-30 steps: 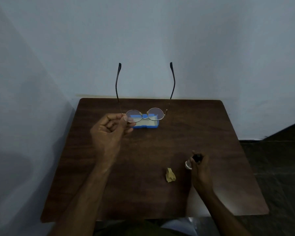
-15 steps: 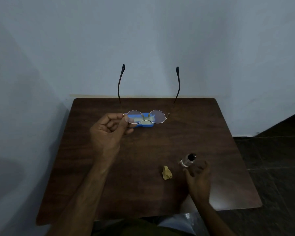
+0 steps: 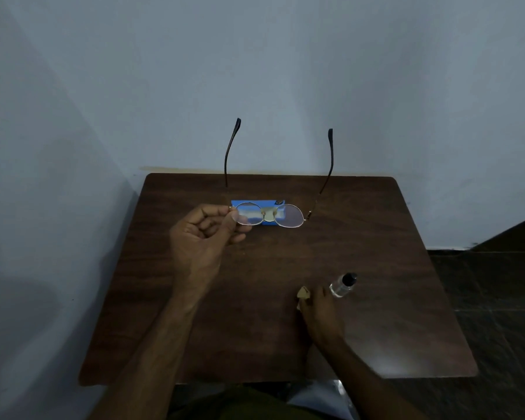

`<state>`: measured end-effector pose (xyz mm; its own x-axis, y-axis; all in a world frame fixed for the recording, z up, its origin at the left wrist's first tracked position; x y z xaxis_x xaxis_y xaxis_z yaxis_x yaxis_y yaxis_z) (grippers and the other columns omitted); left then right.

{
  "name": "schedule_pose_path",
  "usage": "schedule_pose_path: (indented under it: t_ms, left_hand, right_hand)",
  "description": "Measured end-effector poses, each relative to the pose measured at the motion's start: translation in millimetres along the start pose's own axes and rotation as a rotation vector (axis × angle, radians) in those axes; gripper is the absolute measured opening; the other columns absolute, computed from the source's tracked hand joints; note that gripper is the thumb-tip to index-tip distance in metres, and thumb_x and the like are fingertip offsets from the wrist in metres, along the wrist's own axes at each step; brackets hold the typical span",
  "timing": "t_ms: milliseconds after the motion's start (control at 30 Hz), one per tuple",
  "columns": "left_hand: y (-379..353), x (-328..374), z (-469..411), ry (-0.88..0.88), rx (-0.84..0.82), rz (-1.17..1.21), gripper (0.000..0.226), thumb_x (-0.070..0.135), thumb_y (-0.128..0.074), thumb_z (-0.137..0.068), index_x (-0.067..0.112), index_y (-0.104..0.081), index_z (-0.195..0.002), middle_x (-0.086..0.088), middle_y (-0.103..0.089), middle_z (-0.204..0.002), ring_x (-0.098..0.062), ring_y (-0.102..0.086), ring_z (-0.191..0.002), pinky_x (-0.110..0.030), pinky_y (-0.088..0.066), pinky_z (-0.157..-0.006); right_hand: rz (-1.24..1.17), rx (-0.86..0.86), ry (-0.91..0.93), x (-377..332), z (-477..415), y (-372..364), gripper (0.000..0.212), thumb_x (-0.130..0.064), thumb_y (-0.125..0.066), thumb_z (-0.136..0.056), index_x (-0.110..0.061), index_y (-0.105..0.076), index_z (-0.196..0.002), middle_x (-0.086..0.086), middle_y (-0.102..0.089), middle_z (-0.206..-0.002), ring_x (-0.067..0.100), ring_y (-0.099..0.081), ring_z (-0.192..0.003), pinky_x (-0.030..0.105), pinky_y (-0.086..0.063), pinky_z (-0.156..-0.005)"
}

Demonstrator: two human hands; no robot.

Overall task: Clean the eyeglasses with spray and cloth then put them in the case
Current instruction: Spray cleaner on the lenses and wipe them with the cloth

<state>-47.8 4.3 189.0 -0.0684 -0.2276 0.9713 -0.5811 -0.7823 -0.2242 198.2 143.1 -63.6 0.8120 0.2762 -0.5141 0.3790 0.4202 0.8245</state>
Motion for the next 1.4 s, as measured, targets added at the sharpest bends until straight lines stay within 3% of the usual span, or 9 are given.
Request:
schedule_pose_path:
  t_ms: [133,200,400,533,667,900,1067,1167,1400]
  left_hand:
    - [5.1,2.1,4.8,0.001,0.019,-0.007,0.013,0.019,-0.074,-0.086,0.009,-0.073,-0.095,-0.002,-0.082,-0.082,-0.017,-0.081,-0.073,-0.028,-0.066,-0.067]
    - [8.2,3.5,5.5,-0.005,0.029,-0.017,0.016,0.02,-0.075,-0.084,0.009,-0.074,-0.095,-0.002,-0.082,-0.083,-0.017,-0.081,-0.073,-0.029,-0.066,-0.067]
    - [9.9,5.2,5.8,-0.006,0.052,-0.024,0.011,0.017,-0.076,-0.087,0.01,-0.074,-0.095,-0.004,-0.082,-0.084,-0.02,-0.081,-0.075,-0.03,-0.067,-0.067]
    - [5.8,6.0,5.7,0.006,0.049,-0.028,0.006,0.002,-0.072,-0.094,0.007,-0.073,-0.095,-0.004,-0.082,-0.083,-0.02,-0.081,-0.075,-0.03,-0.067,-0.067]
    - [2.1,12.7,6.7,-0.003,0.034,-0.06,0.007,0.01,-0.075,-0.089,0.01,-0.075,-0.096,-0.002,-0.083,-0.084,-0.018,-0.081,-0.075,-0.028,-0.066,-0.066]
    - [5.2,19.8,5.3,-0.016,0.06,-0.099,0.007,-0.001,-0.075,-0.092,0.004,-0.074,-0.096,-0.003,-0.082,-0.081,-0.016,-0.08,-0.069,-0.022,-0.063,-0.062]
    - [8.6,22.8,4.9,0.011,0.13,-0.113,0.006,0.003,-0.076,-0.092,0.005,-0.075,-0.097,-0.008,-0.082,-0.084,-0.022,-0.082,-0.075,-0.026,-0.065,-0.064]
    - [11.3,22.2,6.0,0.032,0.159,-0.121,0.005,0.006,-0.076,-0.093,0.007,-0.075,-0.097,-0.009,-0.082,-0.085,-0.023,-0.082,-0.076,-0.027,-0.066,-0.065]
    - [7.6,18.2,10.2,0.055,0.143,-0.161,0.008,0.006,-0.079,-0.09,0.005,-0.076,-0.097,-0.007,-0.082,-0.083,-0.023,-0.082,-0.074,-0.025,-0.064,-0.064]
  right_hand:
    - [-0.319,0.024,-0.05,2.8,-1.3,13.5,0.027,-0.027,-0.073,-0.096,-0.02,-0.061,-0.072,0.003,-0.069,-0.071,0.018,-0.065,-0.068,0.043,-0.054,-0.067]
    - [-0.551,0.0,-0.068,-4.8,4.3,22.3,0.027,-0.024,-0.075,-0.095,-0.016,-0.065,-0.071,0.007,-0.071,-0.068,0.018,-0.067,-0.065,0.044,-0.055,-0.069]
    - [-1.153,-0.008,-0.238,-28.4,11.6,54.7,0.018,-0.01,-0.075,-0.094,0.003,-0.066,-0.103,0.031,-0.074,-0.103,0.041,-0.071,-0.093,0.054,-0.056,-0.089]
    - [-1.423,-0.084,-0.307,-65.5,15.6,80.9,0.032,-0.009,-0.068,-0.096,0.002,-0.064,-0.126,0.026,-0.072,-0.116,0.034,-0.071,-0.096,0.042,-0.062,-0.081]
    - [-1.629,-0.144,-0.296,-100.2,20.7,114.8,0.033,-0.007,-0.062,-0.098,0.001,-0.065,-0.129,0.022,-0.074,-0.116,0.029,-0.075,-0.097,0.037,-0.063,-0.084]
    - [-1.458,0.148,0.078,-150.0,25.8,202.4,0.015,-0.012,-0.074,-0.086,-0.013,-0.067,-0.1,0.003,-0.077,-0.093,0.016,-0.071,-0.081,0.026,-0.061,-0.07]
    - [-1.331,0.131,0.278,-175.6,36.3,210.7,0.013,-0.026,-0.084,-0.084,-0.022,-0.074,-0.092,0.002,-0.076,-0.095,0.018,-0.069,-0.093,0.03,-0.058,-0.081]
    - [-1.302,0.136,0.31,-178.8,35.2,206.3,0.011,-0.014,-0.07,-0.096,-0.021,-0.076,-0.091,0.003,-0.073,-0.093,0.017,-0.068,-0.093,0.031,-0.058,-0.083]
    - [-1.095,0.363,0.323,-183.7,26.1,219.1,0.03,0.005,-0.081,-0.083,-0.005,-0.064,-0.106,0.01,-0.074,-0.1,0.016,-0.073,-0.094,0.031,-0.061,-0.086]
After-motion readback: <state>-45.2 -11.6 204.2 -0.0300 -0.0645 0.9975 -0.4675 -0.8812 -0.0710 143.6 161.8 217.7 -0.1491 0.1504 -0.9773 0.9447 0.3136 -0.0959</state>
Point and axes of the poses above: each hand's wrist, its own z-axis away from the middle knuckle, its own y-axis out of the back of the hand, x = y × z, the point moved 8 cm from there along -z, towards the middle knuckle
